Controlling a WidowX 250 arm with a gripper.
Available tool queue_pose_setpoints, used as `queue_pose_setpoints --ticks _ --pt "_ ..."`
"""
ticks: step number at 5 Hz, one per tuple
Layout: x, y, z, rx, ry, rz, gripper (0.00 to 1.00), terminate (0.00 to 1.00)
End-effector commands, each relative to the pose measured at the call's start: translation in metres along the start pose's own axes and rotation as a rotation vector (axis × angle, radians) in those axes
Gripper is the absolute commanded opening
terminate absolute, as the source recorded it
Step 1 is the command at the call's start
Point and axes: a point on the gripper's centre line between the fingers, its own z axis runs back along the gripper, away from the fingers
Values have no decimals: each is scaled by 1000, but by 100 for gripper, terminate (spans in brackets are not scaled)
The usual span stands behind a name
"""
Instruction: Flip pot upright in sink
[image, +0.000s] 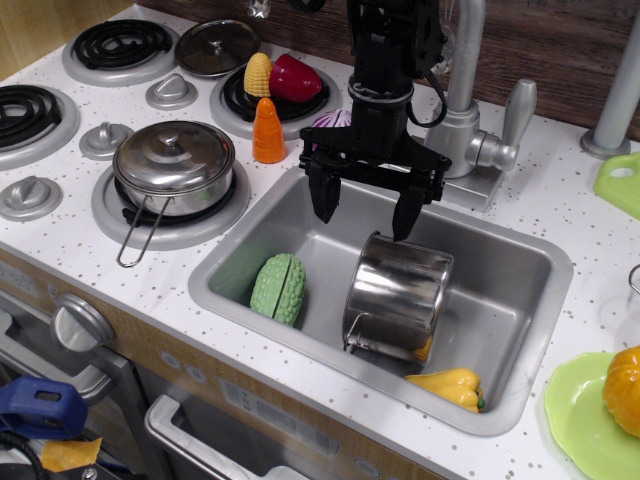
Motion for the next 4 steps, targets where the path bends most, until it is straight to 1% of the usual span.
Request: queue_pose_setpoints --ticks 1,2,3,4 --pt "0 0 0 0 0 0 100 0" --pt "1 6 2 -142 9 9 100 0" --pt "1 9 1 -256 3 22 100 0" --pt "-3 11 -7 -395 -59 65 100 0"
